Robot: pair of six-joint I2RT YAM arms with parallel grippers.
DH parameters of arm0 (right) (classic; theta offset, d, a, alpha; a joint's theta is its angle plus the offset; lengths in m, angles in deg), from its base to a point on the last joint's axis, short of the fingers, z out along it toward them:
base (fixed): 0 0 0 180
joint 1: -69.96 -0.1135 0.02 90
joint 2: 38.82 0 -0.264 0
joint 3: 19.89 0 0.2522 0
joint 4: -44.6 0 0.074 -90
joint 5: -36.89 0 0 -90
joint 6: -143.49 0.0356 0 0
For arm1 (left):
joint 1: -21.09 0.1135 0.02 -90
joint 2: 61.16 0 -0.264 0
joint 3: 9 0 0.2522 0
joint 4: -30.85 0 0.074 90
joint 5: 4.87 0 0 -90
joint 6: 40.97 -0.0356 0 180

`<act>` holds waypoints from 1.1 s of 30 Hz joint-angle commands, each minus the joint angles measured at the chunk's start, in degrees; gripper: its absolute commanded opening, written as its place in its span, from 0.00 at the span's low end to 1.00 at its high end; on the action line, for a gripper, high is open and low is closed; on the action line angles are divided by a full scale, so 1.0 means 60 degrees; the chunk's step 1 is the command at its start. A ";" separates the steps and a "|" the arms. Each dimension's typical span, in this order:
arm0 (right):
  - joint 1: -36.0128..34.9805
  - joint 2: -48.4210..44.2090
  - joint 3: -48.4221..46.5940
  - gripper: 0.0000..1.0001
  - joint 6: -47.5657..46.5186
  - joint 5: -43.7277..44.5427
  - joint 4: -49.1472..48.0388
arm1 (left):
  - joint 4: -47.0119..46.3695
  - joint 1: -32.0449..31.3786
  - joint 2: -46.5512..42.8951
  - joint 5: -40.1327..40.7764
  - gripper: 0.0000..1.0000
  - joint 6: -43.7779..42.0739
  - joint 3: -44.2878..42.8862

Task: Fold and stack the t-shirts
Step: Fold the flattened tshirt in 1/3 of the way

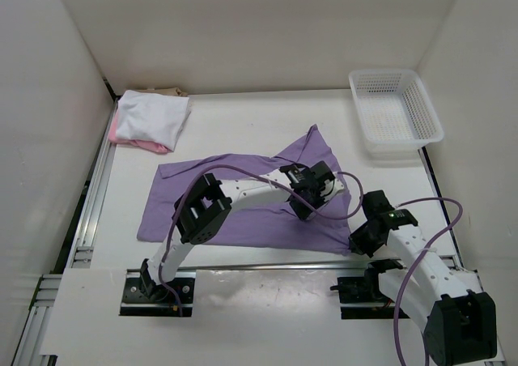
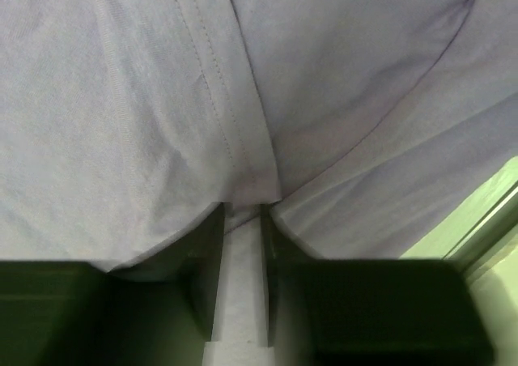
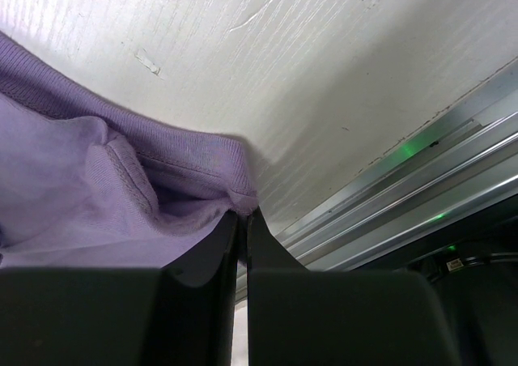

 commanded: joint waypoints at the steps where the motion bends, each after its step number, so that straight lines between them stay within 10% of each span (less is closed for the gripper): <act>1: 0.0042 -0.0068 -0.0017 0.00 -0.0126 0.0224 0.0282 | 0.0036 -0.0038 0.0129 -0.0115 0.23 -0.0013 -0.0481; 3: 0.0042 -0.0068 -0.0017 0.00 -0.0126 0.0311 0.0282 | 0.0036 -0.0038 0.0130 -0.0012 0.11 -0.0013 -0.0481; 15: 0.0042 -0.0156 0.0159 0.00 -0.0126 0.0400 0.0458 | 0.0168 0.0797 -0.0235 -0.0450 0.11 -0.0013 -0.0787; 20: 0.0042 -0.0156 0.0159 0.00 -0.0126 0.0488 0.0458 | 0.0446 0.0373 -0.0149 -0.1095 0.43 -0.0013 -0.0905; 33: 0.0042 -0.0156 0.0335 0.00 -0.0126 0.0488 0.0370 | 0.0724 -0.0038 0.0378 -0.1346 0.45 -0.0013 -0.1111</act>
